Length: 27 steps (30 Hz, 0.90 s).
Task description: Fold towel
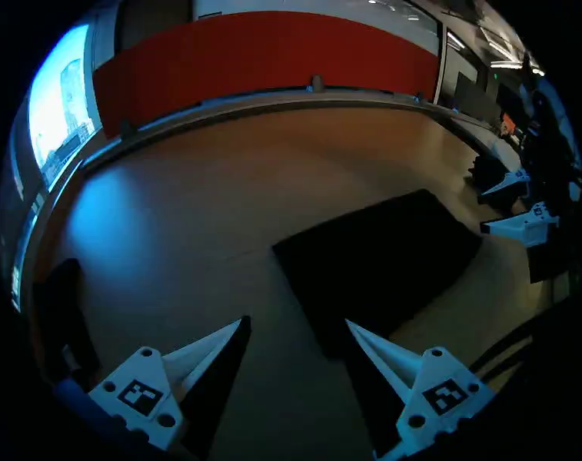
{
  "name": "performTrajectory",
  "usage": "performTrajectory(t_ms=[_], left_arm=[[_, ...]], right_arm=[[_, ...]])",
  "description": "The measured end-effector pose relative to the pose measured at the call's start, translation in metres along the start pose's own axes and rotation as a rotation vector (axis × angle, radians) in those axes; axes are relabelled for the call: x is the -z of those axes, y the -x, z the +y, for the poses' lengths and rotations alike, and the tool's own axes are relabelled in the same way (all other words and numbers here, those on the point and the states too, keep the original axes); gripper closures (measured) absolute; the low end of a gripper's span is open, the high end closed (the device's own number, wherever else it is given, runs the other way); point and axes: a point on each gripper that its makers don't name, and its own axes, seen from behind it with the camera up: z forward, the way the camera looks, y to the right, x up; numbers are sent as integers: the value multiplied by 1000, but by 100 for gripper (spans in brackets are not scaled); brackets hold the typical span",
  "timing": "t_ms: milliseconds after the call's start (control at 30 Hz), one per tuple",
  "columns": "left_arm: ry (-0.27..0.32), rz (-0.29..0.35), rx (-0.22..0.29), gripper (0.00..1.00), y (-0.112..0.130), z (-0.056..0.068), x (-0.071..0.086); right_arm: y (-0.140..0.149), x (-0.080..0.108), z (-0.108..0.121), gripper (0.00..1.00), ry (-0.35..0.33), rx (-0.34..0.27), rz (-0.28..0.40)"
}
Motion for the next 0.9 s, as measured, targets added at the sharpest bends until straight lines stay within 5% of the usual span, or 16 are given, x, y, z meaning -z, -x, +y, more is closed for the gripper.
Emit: performTrajectory(t_ms=[400,900], left_arm=[[-11,-4,18,21,17,1,12],[-68,10,57,21,32,-17,37]], right_arm=[[9,7,-3,0,0,-4,-2],[13,5,-5,0,-33,62,-17]])
